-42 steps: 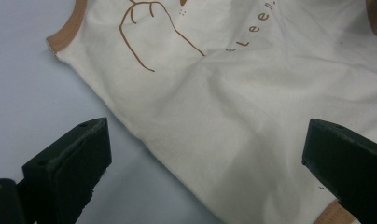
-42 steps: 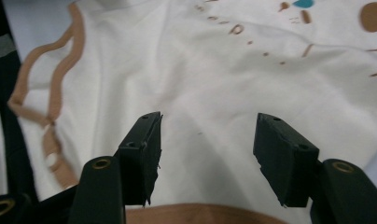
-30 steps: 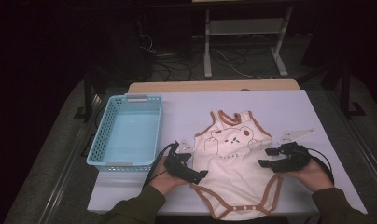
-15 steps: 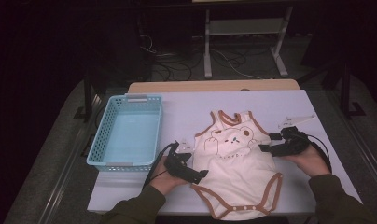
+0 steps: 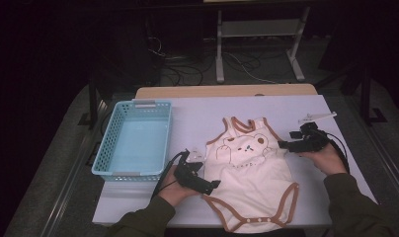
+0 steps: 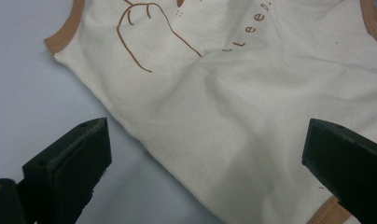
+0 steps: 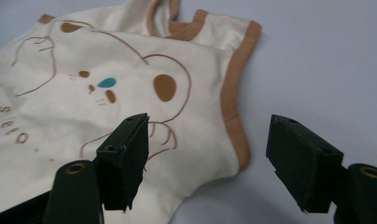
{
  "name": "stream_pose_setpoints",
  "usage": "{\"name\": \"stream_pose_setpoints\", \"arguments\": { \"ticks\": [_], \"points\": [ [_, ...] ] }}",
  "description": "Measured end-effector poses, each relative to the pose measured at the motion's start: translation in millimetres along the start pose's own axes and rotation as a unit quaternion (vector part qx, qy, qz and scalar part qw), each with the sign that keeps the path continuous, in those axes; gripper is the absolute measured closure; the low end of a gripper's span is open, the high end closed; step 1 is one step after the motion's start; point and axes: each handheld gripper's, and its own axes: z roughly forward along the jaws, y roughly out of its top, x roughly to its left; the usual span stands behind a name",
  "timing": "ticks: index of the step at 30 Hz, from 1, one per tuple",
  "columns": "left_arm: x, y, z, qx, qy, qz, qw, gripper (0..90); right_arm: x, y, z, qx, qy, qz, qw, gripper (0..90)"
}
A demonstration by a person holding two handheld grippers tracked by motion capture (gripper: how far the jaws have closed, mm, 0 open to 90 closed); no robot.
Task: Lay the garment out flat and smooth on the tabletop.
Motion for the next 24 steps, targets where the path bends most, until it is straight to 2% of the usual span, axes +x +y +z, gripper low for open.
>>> {"name": "stream_pose_setpoints", "arguments": {
  "ticks": [3, 9, 12, 24],
  "points": [
    [-0.4, 0.0, -0.2, -0.001, 0.000, 0.000, 1.0000, 0.6, -6.1, 1.6, 5.2, 0.015, -0.014, 0.000, 0.9998, 33.9],
    [-0.6, -0.2, 0.1, -0.001, 0.000, 0.001, 1.0000, 0.6, -15.8, -0.3, 9.4, 0.022, -0.024, 0.020, 0.9993, 40.5],
    [-0.7, -0.3, 0.4, 0.000, 0.001, 0.002, 1.0000, 0.6, -18.4, -2.7, 11.5, 0.032, -0.031, 0.021, 0.9988, 49.6],
    [-0.6, -0.6, 0.4, 0.001, 0.001, 0.002, 1.0000, 0.6, -16.3, -6.2, 24.8, 0.067, -0.022, 0.012, 0.9974, 77.4]
  ]
}}
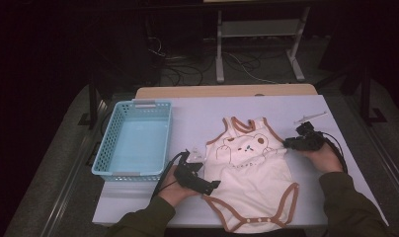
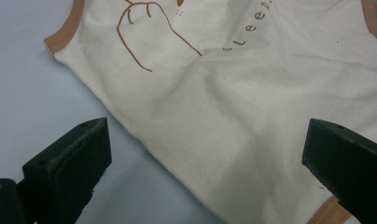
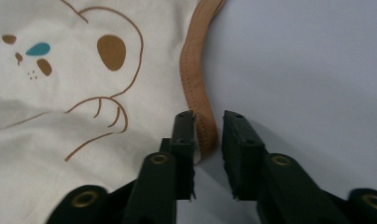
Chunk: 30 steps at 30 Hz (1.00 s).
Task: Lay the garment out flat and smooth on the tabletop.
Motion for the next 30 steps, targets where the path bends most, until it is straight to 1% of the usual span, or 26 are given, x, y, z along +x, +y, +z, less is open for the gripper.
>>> {"name": "stream_pose_setpoints", "arguments": {
  "ticks": [1, 3, 4, 6, 11, 16, 17, 22, 24, 26, 29, 30],
  "points": [
    [-0.1, 0.0, 0.0, 0.000, 0.000, -0.001, 1.0000, 0.6, -0.4, 0.4, 0.5, -0.001, 0.002, 0.002, 1.0000, 78.8],
    [-0.2, 0.0, -0.1, 0.000, 0.000, 0.000, 1.0000, 0.6, 0.5, 1.2, 1.5, -0.002, 0.002, -0.003, 1.0000, 84.4],
    [-0.1, 0.1, 0.0, 0.000, 0.000, -0.001, 1.0000, 0.6, 1.0, 1.7, 1.6, -0.003, 0.000, -0.003, 1.0000, 85.4],
    [-0.2, 0.1, 0.1, -0.001, 0.000, -0.001, 1.0000, 0.6, 2.1, 4.3, 3.2, -0.008, -0.009, -0.013, 0.9998, 86.6],
    [0.2, 0.3, -0.6, -0.002, 0.000, -0.003, 1.0000, 0.6, 0.1, 10.4, 8.5, -0.019, -0.020, -0.018, 0.9995, 86.8],
    [0.6, 0.2, -1.2, -0.003, 0.000, -0.003, 1.0000, 0.6, -3.4, 16.7, 16.0, -0.028, -0.025, -0.015, 0.9992, 86.8],
    [0.7, 0.2, -1.3, -0.003, 0.000, -0.003, 1.0000, 0.6, -4.1, 17.8, 17.1, -0.033, -0.026, -0.014, 0.9990, 86.8],
    [1.0, 0.1, -1.2, -0.003, 0.001, -0.003, 1.0000, 0.6, -6.7, 18.9, 21.7, -0.035, -0.026, -0.009, 0.9990, 85.9],
    [0.8, 0.2, -1.2, -0.002, 0.001, -0.003, 1.0000, 0.6, -8.7, 18.3, 21.2, -0.035, -0.021, -0.007, 0.9991, 85.2],
    [0.5, 0.2, -1.1, -0.001, 0.002, -0.004, 1.0000, 0.6, -9.0, 18.0, 21.0, -0.036, -0.021, -0.005, 0.9991, 82.4],
    [0.3, 0.2, -1.1, -0.001, 0.002, -0.003, 1.0000, 0.6, -8.7, 18.1, 19.7, -0.035, -0.023, -0.004, 0.9991, 73.3],
    [0.4, 0.2, -1.2, -0.001, 0.003, -0.003, 1.0000, 0.6, -9.5, 18.1, 18.7, -0.036, -0.017, -0.004, 0.9992, 69.7]
  ]
}}
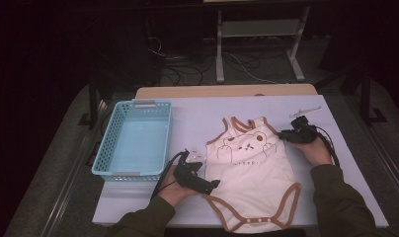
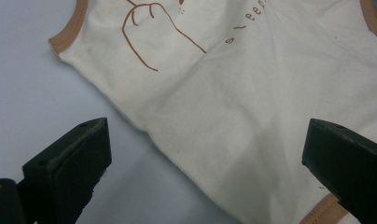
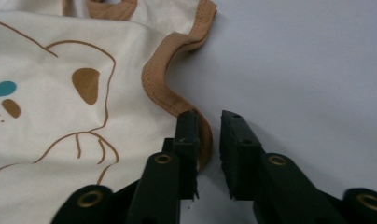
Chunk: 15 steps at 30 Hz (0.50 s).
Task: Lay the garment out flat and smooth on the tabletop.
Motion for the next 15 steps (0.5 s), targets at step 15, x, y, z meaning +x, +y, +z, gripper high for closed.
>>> {"name": "stream_pose_setpoints", "arguments": {
  "ticks": [15],
  "points": [
    [0.1, 0.1, 1.1, 0.001, -0.002, 0.000, 1.0000, 0.6, -1.6, 22.9, -7.2, -0.050, 0.029, 0.026, 0.9980, 49.9]
  ]
}}
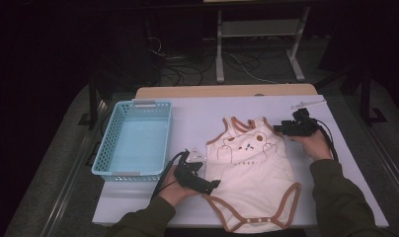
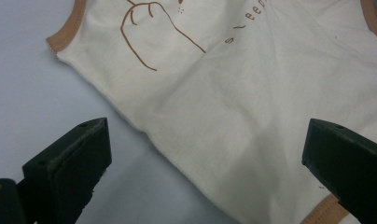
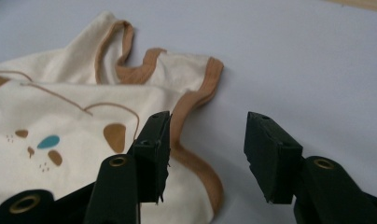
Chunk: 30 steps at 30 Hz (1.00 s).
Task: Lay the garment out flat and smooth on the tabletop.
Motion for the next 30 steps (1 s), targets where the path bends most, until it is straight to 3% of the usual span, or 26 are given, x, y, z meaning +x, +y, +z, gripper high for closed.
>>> {"name": "stream_pose_setpoints", "arguments": {
  "ticks": [12, 30],
  "points": [
    [1.1, -0.5, 0.2, -0.002, -0.004, -0.005, 1.0000, 0.6, -7.3, 27.7, 28.2, -0.006, 0.004, 0.007, 0.9999, 53.3],
    [1.0, -1.1, 0.2, -0.003, -0.010, -0.009, 0.9999, 0.6, -11.0, 38.8, 66.2, 0.031, -0.001, 0.005, 0.9995, 64.5]
  ]
}}
